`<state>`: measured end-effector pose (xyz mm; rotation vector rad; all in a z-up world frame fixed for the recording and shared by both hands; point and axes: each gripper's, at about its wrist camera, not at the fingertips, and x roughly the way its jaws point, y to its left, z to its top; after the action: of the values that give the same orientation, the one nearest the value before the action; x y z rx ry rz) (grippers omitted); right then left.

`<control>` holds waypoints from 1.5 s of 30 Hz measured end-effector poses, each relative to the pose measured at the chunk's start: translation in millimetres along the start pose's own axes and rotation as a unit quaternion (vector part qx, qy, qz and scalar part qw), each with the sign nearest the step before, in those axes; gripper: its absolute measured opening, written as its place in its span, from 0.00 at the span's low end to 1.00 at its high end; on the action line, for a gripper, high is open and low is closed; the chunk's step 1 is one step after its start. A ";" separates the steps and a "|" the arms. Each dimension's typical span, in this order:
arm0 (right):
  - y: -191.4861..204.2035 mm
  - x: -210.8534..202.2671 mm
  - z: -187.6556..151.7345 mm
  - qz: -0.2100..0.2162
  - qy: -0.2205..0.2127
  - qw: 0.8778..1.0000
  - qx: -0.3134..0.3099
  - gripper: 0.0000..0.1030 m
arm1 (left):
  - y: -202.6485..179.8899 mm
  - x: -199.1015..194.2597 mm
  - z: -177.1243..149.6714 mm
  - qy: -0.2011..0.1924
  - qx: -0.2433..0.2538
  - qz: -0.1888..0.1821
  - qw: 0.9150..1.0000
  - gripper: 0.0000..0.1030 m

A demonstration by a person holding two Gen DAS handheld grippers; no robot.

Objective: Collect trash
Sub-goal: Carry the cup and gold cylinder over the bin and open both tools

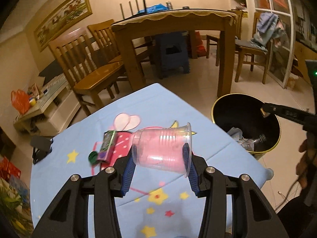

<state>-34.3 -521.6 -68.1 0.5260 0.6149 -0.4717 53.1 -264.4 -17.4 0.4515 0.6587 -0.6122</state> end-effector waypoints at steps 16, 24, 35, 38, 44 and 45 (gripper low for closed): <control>-53.9 7.5 1.3 -0.081 -0.057 0.993 0.070 0.58 | -70.3 42.4 30.5 0.013 0.051 -0.041 0.998 0.43; -109.4 -12.5 0.5 -0.112 -0.090 0.975 0.169 0.59 | -128.3 63.0 62.0 0.012 0.083 -0.099 0.992 0.44; -139.0 -24.9 -7.8 -0.141 -0.096 0.964 0.206 0.64 | -165.4 81.9 81.3 0.021 0.096 -0.139 0.985 0.71; -132.2 -24.8 -6.2 -0.148 -0.098 0.965 0.195 0.64 | -157.3 78.9 69.3 0.024 0.094 -0.143 0.985 0.75; -114.2 -16.2 1.5 -0.161 -0.091 0.970 0.157 0.65 | -121.2 65.9 34.2 0.028 0.096 -0.115 0.988 0.78; -110.4 -14.9 1.8 -0.167 -0.091 0.971 0.147 0.66 | -113.0 64.0 29.6 0.028 0.095 -0.107 0.989 0.81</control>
<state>-105.7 -603.6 -92.3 0.6553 0.4590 -0.9291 32.4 -388.3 -61.9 0.5802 0.7102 -0.8733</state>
